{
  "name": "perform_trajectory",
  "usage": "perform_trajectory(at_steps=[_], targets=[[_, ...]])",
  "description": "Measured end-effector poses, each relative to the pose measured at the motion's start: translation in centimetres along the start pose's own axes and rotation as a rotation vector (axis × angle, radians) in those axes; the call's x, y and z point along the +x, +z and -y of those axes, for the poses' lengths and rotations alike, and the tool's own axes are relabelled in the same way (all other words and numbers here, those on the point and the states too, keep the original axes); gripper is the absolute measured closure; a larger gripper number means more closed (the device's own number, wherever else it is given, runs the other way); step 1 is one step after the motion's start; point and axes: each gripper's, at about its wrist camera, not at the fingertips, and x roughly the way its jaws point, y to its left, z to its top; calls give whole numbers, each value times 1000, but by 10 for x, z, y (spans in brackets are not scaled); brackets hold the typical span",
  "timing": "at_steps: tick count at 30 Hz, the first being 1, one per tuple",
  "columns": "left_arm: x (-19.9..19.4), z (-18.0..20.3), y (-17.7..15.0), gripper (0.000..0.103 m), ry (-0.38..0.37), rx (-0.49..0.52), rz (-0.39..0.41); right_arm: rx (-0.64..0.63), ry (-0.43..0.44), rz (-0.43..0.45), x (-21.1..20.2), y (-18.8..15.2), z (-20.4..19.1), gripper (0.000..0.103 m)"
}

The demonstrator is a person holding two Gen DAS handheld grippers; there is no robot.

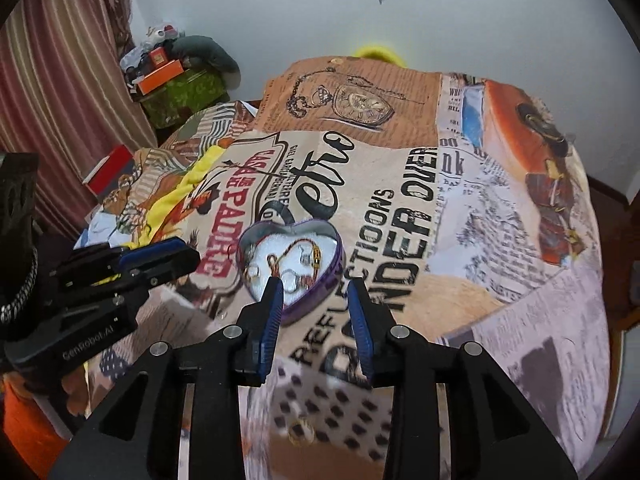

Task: Organize jewelry
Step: 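Open both tools over the heart tin to release the rings, then move both tools back toward the last gold rings on the blanket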

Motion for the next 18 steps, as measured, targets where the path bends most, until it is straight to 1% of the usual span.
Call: perform_trajectory(at_steps=[3,5,7,13,18], targets=[[-11,6,-6,73,3,13,5,-7,-12,11,-10,-9,-2,65],[-16,10,-10,72,6,22,4,-7,-19,16,-16,-16,-3,59],[-20,15,-17,71,1,26,-2,-9,-26,16,-21,-24,-4,57],[-24,26,-38,70,10,45,-33,-39,-55,-18,-25,-54,-9,56],[-25,30,-61,70,52,82,-60,-43,-48,-62,-21,-76,-10,56]])
